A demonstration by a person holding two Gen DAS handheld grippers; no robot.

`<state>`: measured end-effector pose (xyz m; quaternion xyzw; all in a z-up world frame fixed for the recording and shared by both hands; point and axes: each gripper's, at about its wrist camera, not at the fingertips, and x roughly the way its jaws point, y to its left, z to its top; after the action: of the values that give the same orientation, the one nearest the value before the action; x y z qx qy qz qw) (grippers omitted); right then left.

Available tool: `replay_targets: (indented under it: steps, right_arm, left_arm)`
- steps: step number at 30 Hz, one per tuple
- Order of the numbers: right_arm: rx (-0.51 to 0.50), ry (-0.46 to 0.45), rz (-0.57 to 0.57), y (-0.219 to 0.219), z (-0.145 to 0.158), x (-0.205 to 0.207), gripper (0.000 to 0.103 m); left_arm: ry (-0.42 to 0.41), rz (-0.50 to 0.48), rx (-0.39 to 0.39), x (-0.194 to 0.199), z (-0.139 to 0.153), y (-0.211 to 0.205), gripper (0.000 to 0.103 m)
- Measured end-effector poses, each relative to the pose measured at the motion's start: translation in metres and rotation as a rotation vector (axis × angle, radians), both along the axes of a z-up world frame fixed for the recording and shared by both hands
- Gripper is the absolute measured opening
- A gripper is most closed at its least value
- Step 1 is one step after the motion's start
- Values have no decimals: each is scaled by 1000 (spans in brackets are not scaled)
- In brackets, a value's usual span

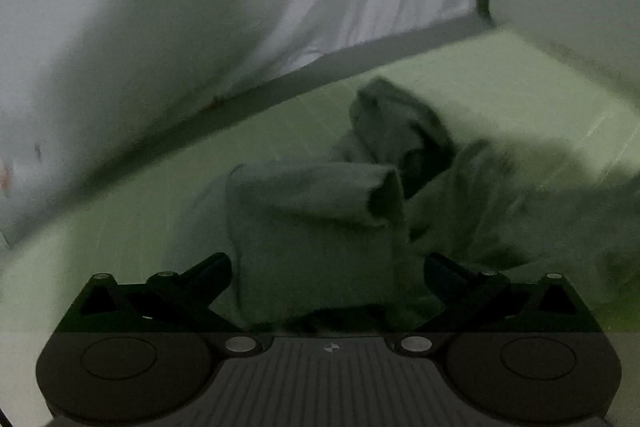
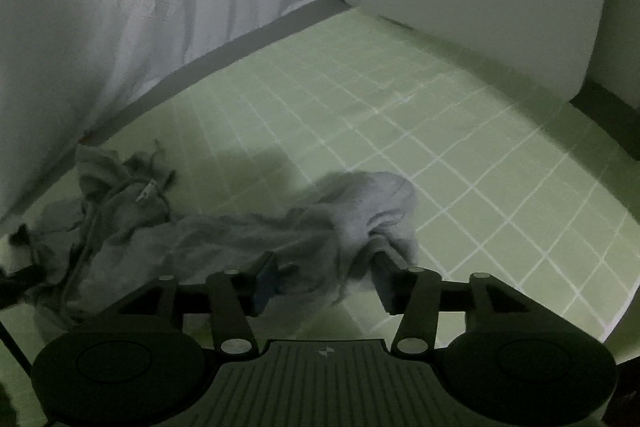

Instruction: Fold clothes

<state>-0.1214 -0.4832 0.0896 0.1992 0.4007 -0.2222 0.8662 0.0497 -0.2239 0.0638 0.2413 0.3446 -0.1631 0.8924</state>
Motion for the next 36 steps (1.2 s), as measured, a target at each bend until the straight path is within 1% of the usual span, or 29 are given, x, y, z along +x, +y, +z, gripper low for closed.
replay_targets:
  steps: [1,2,3,4,6,7,9,10,12,13,16,17,18,19,20,21,22,23,24,25,26,27,28,29,30,31,33,35,36]
  right_arm:
    - [2,1,9,1,1,-1,66]
    - [0,5,13,1,0,0,66]
    - [-2,7,14,0,0,1,66]
    - [-2,8,16,-2,0,1,66]
    - [-3,6,15,-5,0,0,66]
    - [-5,2,12,-7,0,-1,66]
    - [-9,1,1,-9,1,0,65]
    - [-12,-2,-6,-10,1,0,65]
    - [-18,-3,-6,-10,1,0,65]
    - [-24,-4,-7,-10,1,1,65]
    - [-53,1,-6,-8,2,4,66]
    - [-60,3,-6,-8,2,5,66]
    - [-67,4,-7,-9,3,6,66]
    - [-71,9,-8,-9,3,7,67]
    - [-69,8,-11,-9,3,7,68]
    - [-66,6,-13,-10,3,6,68]
    - [-61,4,-10,-9,3,7,69]
    - [-61,3,-7,-8,3,8,71]
    - [-68,-4,19,-2,4,13,72]
    - [-67,-13,46,3,4,18,78]
    - [-65,-15,56,5,4,19,82]
    - [-49,-26,97,14,4,27,83]
    - [-34,-33,122,19,3,33,83]
    - [-16,-38,140,25,2,38,83]
    - [1,-41,153,29,1,41,83]
    - [19,-44,164,33,0,44,83]
    - [56,-50,184,39,-2,48,84]
    - [83,-50,197,44,-4,48,86]
    - [102,-51,207,46,-5,47,86]
  left_arm:
    - [15,18,-3,6,-1,2,49]
    - [35,38,-14,11,-1,5,37]
    - [59,86,-82,21,6,18,28]
    - [68,151,-150,29,16,34,13]
    - [41,292,-241,38,36,69,13]
    - [2,368,-254,41,45,88,12]
    - [-78,516,-216,46,57,131,11]
    - [-95,593,-210,49,60,157,11]
    - [-82,732,-230,51,57,209,11]
    - [-91,806,-192,48,55,231,11]
    - [-140,1032,-13,34,46,293,10]
    - [-122,1094,-25,26,45,311,11]
    - [-91,1149,-67,16,44,328,11]
    - [-64,1155,-130,7,45,336,13]
    - [-38,1141,-202,-2,45,341,20]
    - [-12,1125,-274,-11,46,345,24]
    - [6,1081,-302,-18,45,338,34]
    - [17,1015,-305,-23,44,322,48]
    - [29,929,-310,-25,42,301,53]
    - [42,836,-316,-26,40,279,58]
    - [64,723,-327,-27,36,252,59]
    - [88,616,-335,-31,33,227,61]
    - [109,531,-322,-31,27,202,68]
    - [128,453,-301,-28,20,177,78]
    - [146,375,-280,-26,13,152,80]
    - [189,341,-292,-21,4,135,80]
    - [295,310,-343,-11,-13,108,80]
    - [422,344,-482,3,-34,100,80]
    - [474,375,-525,7,-43,99,78]
